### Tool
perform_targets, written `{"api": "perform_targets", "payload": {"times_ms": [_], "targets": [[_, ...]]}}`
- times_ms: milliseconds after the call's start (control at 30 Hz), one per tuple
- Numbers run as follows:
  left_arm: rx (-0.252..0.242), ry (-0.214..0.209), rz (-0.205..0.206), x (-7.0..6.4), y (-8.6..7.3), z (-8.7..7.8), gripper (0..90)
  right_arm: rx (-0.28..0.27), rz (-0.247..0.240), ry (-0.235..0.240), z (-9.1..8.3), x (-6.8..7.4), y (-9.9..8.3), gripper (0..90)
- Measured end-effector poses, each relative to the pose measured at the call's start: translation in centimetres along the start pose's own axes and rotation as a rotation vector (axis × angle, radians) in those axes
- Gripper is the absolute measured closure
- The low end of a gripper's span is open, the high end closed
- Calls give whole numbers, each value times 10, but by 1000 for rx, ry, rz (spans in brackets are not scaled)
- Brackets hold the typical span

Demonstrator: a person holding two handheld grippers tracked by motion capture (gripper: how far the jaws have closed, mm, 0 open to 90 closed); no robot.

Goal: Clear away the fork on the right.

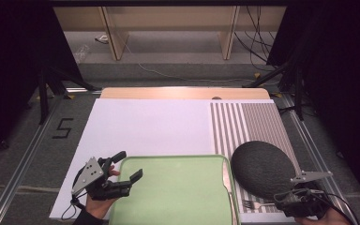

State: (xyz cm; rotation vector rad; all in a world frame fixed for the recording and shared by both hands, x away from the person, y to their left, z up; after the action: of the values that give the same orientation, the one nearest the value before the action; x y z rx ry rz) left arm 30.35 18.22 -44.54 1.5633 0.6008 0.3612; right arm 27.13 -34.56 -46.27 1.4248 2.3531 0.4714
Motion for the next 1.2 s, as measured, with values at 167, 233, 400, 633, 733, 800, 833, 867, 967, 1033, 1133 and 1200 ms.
{"api": "perform_targets", "payload": {"times_ms": [167,233,400,633,733,800,833,867,967,1033,1133,1200], "targets": [[1,0,1,0,0,0,149,33,-1,-2,3,-1,-3,219],[2,0,0,0,0,0,149,45,-3,0,5,-2,-4,220],[3,0,1,0,0,1,149,77,0,-5,8,-4,-6,226],[3,0,1,0,0,1,149,116,-5,-18,14,-6,-8,233],[4,-1,0,0,0,1,149,132,-13,-13,17,-6,-9,237],[3,-1,1,0,0,1,149,140,-22,-10,19,-5,-9,241],[3,-1,0,0,0,1,150,142,-19,-9,20,-4,-8,244],[3,0,-1,0,0,1,149,144,-23,-7,20,-3,-8,249],[3,0,0,0,-1,1,149,148,-27,1,21,-2,-7,259],[5,0,0,0,-1,1,149,155,-38,4,23,-2,-7,266],[4,0,-1,0,-1,1,149,167,-45,13,25,-1,-7,275],[5,0,-1,0,-1,1,149,171,-45,14,26,-1,-6,278]]}}
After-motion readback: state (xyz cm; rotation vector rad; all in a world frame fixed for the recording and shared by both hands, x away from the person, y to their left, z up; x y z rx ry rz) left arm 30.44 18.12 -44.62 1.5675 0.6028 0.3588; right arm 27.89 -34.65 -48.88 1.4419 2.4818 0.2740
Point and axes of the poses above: each handheld gripper's, and its own axes: z roughly forward along the jaws, y roughly out of its top, x roughly to its left, the point moved 3 cm from there along z, roughly forward along the jaws, and after that the axes turned 9 degrees about -y, right-handed, at the moved point
